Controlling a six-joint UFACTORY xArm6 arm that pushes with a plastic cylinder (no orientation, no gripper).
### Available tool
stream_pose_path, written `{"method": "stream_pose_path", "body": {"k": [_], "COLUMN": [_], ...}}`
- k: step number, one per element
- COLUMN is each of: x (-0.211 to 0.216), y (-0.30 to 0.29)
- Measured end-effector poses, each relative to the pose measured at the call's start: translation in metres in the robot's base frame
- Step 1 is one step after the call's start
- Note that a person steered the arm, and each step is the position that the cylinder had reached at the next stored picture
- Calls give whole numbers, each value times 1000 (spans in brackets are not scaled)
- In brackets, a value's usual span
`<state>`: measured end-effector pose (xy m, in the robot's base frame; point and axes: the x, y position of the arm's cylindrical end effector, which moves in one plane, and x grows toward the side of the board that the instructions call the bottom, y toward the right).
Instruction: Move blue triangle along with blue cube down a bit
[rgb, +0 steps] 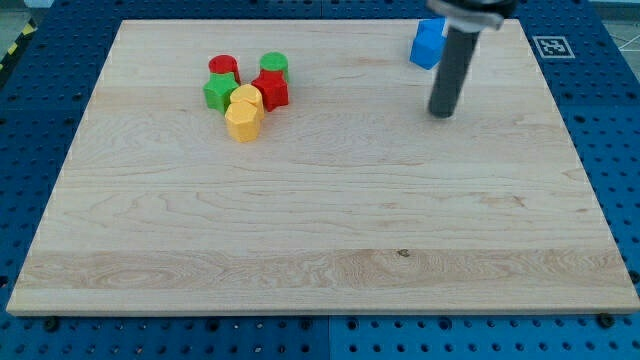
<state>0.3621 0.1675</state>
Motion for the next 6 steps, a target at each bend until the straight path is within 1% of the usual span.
{"method": "stream_pose_path", "body": {"k": [1,2,3,4,5,6], "x": [-50,-100,-132,-158,-169,-164], "y": [29,32,32,32,27,-2]}}
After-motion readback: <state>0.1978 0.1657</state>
